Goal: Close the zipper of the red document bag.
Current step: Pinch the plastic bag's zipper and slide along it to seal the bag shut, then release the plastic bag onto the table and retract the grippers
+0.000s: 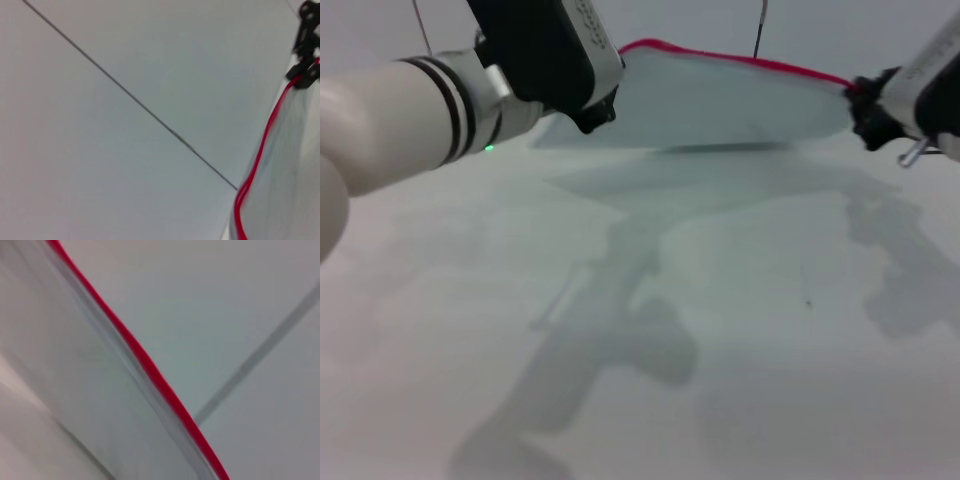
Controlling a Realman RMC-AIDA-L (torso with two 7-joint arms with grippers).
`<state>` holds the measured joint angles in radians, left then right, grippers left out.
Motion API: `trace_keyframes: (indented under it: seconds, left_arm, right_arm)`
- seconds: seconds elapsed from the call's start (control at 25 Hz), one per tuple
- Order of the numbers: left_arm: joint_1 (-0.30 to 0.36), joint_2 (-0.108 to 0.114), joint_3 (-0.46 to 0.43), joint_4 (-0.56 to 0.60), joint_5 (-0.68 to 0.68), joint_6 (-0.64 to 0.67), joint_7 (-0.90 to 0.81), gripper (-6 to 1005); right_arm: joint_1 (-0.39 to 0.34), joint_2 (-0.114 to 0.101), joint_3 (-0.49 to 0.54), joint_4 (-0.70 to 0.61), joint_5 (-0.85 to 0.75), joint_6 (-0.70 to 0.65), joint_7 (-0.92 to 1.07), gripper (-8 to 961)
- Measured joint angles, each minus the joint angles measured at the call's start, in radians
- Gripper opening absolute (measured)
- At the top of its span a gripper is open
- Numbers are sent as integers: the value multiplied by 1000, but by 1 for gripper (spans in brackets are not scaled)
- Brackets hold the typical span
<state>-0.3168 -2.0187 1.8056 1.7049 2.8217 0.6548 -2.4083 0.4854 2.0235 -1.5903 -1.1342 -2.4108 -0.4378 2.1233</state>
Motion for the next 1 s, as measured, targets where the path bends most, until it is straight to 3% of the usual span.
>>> trace_keyframes:
  seconds: [0.4,0.72,1.0]
  left_arm:
    - [16,2,-43,20,24,0,0,36]
    - [10,1,-50,11,24,0,2,31]
    - [1,-5,-49,-12,23,-1,12,87]
  right_arm:
    - [4,-1,72,43,-24,25,-2,81]
    - [4,0,73,37,-27,25,-2,81]
    - [2,3,59,38,-27,18,-9,103]
